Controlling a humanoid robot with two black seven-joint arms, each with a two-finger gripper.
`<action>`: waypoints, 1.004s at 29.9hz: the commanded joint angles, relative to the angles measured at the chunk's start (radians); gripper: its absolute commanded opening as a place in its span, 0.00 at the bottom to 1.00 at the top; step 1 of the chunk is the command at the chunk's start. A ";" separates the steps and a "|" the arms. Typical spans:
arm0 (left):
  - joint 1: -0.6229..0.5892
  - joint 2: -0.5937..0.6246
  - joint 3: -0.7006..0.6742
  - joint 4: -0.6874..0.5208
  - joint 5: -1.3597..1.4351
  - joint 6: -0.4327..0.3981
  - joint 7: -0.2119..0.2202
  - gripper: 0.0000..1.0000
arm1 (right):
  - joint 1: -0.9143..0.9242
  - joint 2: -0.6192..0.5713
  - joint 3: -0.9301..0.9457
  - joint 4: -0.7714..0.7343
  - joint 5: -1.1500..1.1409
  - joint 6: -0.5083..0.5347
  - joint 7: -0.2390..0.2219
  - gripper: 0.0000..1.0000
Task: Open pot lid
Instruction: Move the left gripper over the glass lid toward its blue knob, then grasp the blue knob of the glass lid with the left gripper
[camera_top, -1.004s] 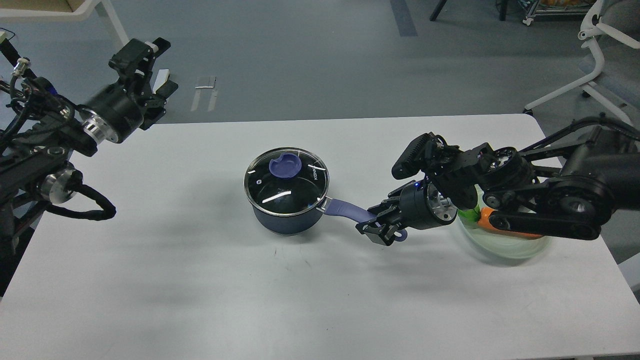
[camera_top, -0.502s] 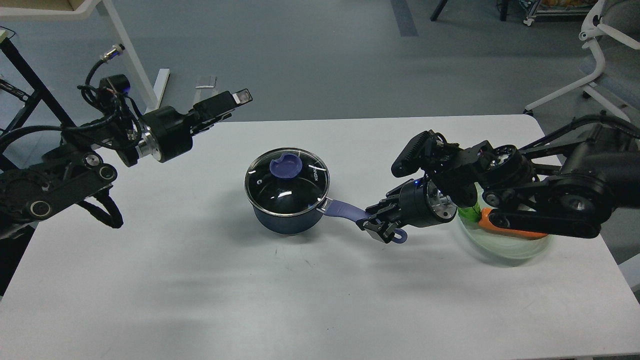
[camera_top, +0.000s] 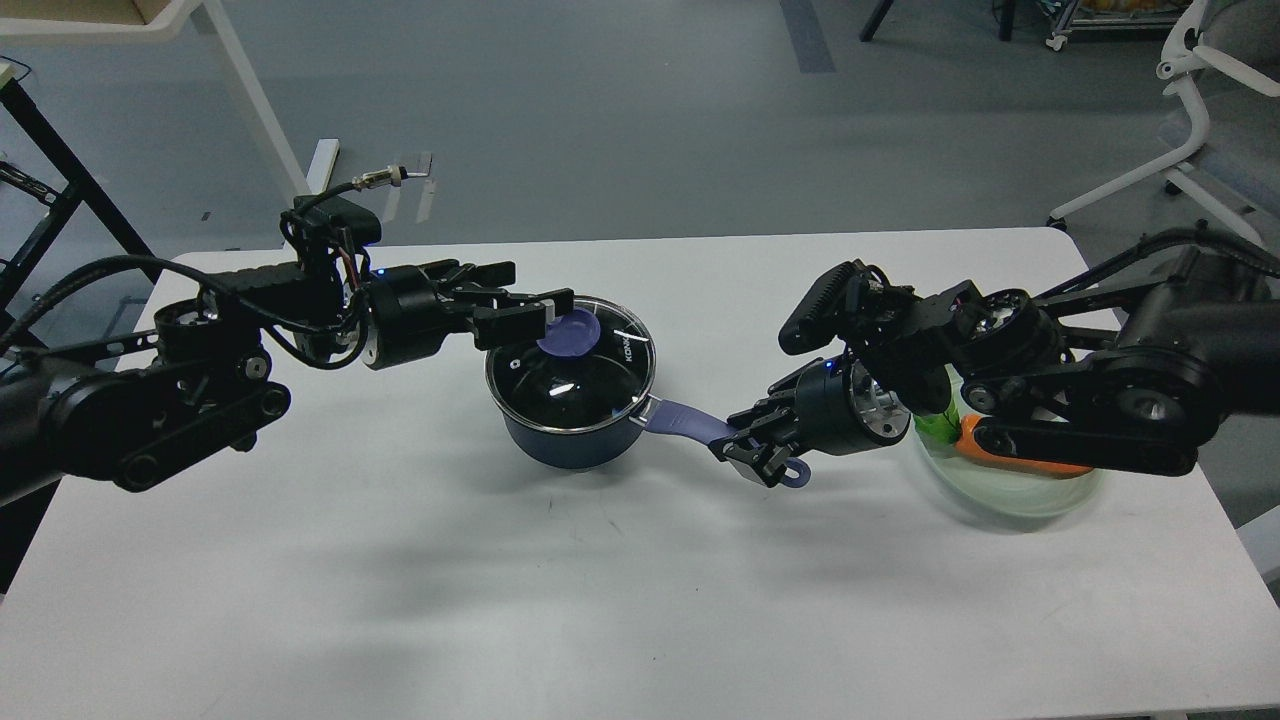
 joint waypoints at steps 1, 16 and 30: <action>-0.005 -0.002 0.001 0.001 0.057 0.005 0.001 0.99 | 0.000 0.000 -0.001 -0.001 0.000 0.000 0.000 0.28; -0.007 -0.092 0.056 0.028 0.161 0.056 0.002 0.99 | -0.008 0.000 -0.001 0.001 0.003 0.000 0.003 0.28; -0.005 -0.120 0.140 0.113 0.160 0.124 -0.002 0.99 | -0.010 -0.006 -0.002 0.001 0.006 0.002 0.006 0.29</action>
